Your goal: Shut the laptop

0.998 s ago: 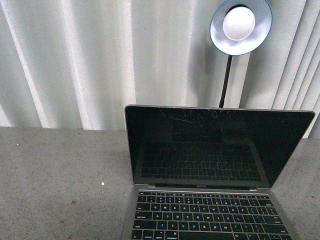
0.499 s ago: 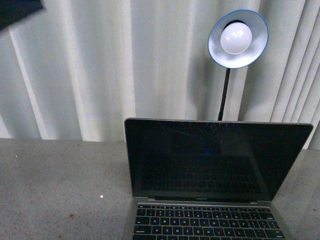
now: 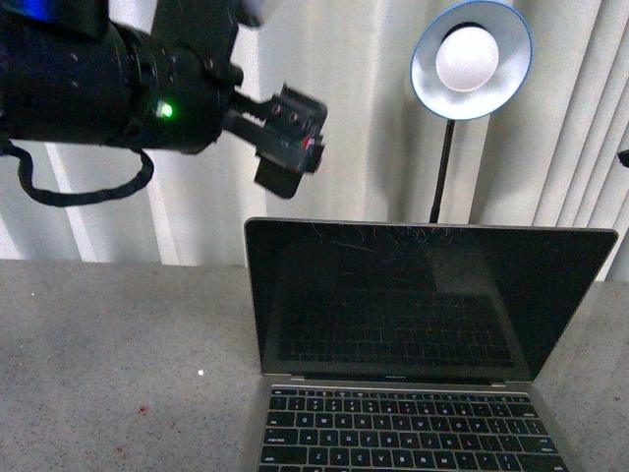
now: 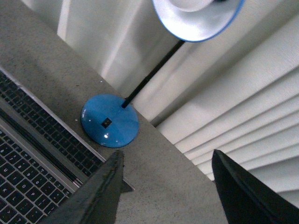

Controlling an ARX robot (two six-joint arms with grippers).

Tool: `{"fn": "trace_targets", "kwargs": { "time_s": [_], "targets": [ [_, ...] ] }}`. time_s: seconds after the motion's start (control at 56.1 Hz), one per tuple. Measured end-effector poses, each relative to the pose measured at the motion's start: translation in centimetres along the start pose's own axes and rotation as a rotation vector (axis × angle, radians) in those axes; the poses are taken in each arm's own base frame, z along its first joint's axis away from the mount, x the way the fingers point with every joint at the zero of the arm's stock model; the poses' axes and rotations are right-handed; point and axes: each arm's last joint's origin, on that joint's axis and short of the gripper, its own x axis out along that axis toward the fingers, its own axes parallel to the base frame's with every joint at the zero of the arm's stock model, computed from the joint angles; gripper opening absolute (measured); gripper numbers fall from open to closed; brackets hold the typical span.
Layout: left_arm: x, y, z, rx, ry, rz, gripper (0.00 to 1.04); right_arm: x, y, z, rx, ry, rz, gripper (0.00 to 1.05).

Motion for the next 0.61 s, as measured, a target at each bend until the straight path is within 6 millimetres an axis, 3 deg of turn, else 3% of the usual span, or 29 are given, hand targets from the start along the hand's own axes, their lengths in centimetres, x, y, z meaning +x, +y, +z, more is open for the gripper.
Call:
{"fn": "trace_targets", "kwargs": {
  "time_s": [0.125, 0.267, 0.41, 0.606],
  "targets": [
    [1.6, -0.6, -0.8, 0.098, 0.093, 0.023, 0.52, 1.2, -0.2, -0.3, -0.052, 0.013, 0.05, 0.27],
    [3.0, -1.1, 0.0, 0.174, 0.118, 0.034, 0.29, 2.2, -0.4, -0.5, -0.089, 0.034, 0.088, 0.04],
    [4.2, -1.5, 0.3, 0.226, 0.13, 0.018, 0.04, 3.6, -0.6, -0.3, -0.121, 0.044, 0.111, 0.03],
    [4.7, -1.7, -0.4, 0.256, 0.198, -0.027, 0.04, 5.1, 0.0, 0.3, -0.146, 0.047, 0.183, 0.03]
  ]
}}
